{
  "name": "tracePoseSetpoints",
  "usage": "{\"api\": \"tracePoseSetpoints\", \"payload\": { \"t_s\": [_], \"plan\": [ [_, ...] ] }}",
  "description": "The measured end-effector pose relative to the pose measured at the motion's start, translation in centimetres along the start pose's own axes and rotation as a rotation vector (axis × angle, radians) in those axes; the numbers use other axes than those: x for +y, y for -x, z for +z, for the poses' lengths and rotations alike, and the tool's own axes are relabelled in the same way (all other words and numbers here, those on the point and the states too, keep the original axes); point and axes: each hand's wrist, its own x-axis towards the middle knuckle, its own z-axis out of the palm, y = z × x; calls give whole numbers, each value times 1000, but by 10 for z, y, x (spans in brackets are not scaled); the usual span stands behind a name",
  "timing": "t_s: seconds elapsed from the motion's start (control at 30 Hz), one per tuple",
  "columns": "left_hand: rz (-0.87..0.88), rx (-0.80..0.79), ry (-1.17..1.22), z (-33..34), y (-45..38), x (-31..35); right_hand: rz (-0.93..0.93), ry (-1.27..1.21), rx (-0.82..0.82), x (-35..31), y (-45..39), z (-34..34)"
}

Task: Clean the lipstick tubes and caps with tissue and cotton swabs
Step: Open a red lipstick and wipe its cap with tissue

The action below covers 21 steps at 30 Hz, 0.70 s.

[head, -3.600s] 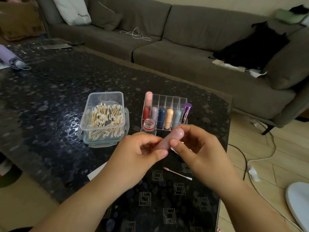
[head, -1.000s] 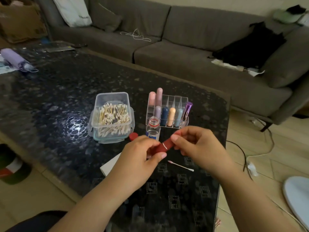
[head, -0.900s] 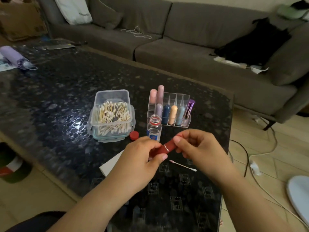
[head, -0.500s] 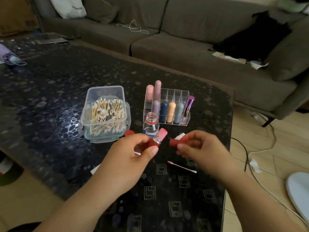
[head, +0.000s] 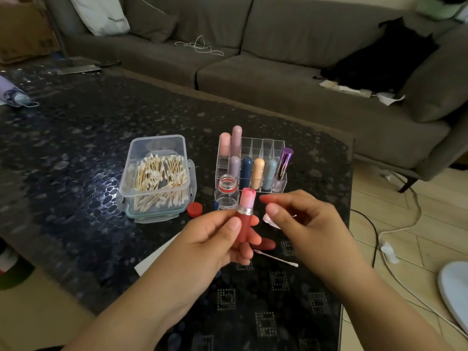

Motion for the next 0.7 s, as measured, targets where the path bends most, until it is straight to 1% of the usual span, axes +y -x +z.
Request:
{"api": "tracePoseSetpoints", "payload": {
  "t_s": [0.07,0.17,0.27,0.4,0.53,0.7],
  "plan": [
    [-41,-40,115,5,1,0,25,-210,-76,-12,7,-4],
    [-75,-83,215,11,1,-3,13,-306,-114,-19,14,-5],
    [-75,-127,242,13,0,-8,7,-319,-93,-19,15,-6],
    [-54,-163,211,15,1,-9,7,-347,-118,-19,15,-9],
    [-12,-141,162,16,0,-10,-102,-307,-100,-21,17,-9],
    [6,-63,157,14,-1,-10,-202,-285,-42,-20,18,-7]
  ]
}}
